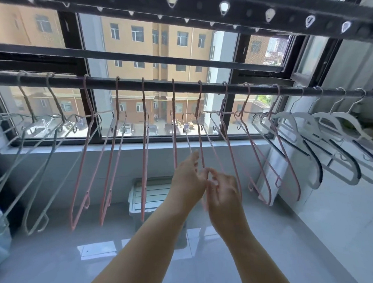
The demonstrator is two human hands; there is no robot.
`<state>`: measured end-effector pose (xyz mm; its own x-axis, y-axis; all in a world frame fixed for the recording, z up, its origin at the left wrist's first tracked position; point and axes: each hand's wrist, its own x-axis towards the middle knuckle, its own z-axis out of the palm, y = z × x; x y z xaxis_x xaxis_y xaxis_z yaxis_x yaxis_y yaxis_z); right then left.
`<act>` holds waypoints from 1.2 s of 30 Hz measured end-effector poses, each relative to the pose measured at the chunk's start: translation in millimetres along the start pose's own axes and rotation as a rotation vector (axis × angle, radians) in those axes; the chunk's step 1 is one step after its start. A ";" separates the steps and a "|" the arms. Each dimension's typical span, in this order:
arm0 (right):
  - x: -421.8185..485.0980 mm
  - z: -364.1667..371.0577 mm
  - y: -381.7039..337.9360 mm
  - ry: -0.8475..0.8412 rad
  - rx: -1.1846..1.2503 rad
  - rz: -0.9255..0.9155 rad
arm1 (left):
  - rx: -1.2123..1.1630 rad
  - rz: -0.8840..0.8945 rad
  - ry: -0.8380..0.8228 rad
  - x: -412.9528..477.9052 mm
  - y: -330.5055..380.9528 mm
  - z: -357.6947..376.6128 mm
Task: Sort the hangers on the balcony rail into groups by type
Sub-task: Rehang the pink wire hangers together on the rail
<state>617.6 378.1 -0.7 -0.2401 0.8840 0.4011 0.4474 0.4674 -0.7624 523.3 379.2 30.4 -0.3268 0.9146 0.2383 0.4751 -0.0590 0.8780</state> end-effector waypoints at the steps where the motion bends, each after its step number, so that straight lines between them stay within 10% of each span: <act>1: 0.9 -7.4 2.2 0.095 -0.070 -0.019 | 0.026 0.071 0.051 -1.4 3.7 0.4; 5: 13.3 -31.5 15.1 0.252 -0.162 0.042 | -0.041 0.240 0.111 -4.4 31.4 9.5; 11: 19.3 -34.7 25.8 -0.021 0.090 0.194 | 0.148 -0.074 -0.247 15.5 55.7 39.3; 36: 19.5 -6.0 31.8 0.042 0.349 0.123 | -0.044 -0.063 -0.134 19.8 30.9 37.2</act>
<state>632.3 410.2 -14.2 -0.1644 0.9361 0.3108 0.1487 0.3350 -0.9304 561.9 410.4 46.8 -0.2410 0.9622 0.1271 0.4202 -0.0146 0.9073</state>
